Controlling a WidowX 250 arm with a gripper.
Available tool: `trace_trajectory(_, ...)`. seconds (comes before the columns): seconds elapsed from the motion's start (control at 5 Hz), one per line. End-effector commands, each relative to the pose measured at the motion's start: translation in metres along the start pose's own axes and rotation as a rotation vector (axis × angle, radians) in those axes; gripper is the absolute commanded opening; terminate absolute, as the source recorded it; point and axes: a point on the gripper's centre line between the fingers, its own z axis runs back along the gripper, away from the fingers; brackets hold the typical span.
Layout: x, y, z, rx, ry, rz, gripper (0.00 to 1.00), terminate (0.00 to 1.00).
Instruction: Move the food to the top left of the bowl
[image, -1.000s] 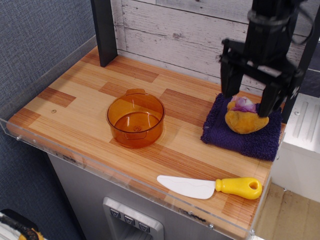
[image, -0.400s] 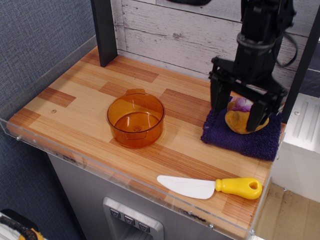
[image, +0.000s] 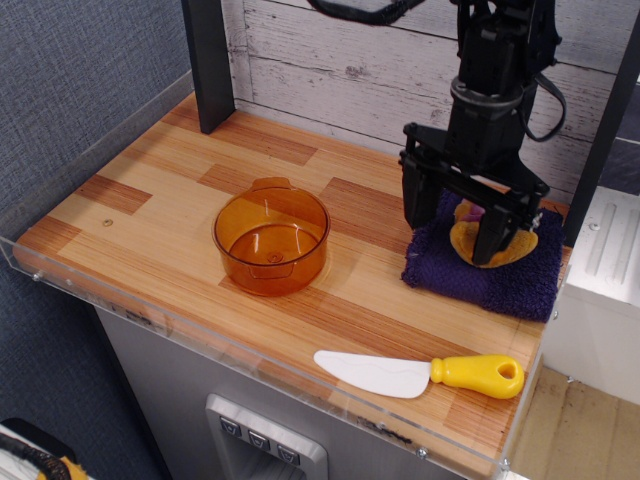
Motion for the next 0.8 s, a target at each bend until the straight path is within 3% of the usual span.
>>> trace_trajectory(0.0,-0.0038,-0.0033,0.0113,0.023,-0.036,-0.022,0.00,0.00)
trace_trajectory(0.6,-0.0053,-0.0037,0.0143,0.025,-0.058,-0.037,0.00,0.00)
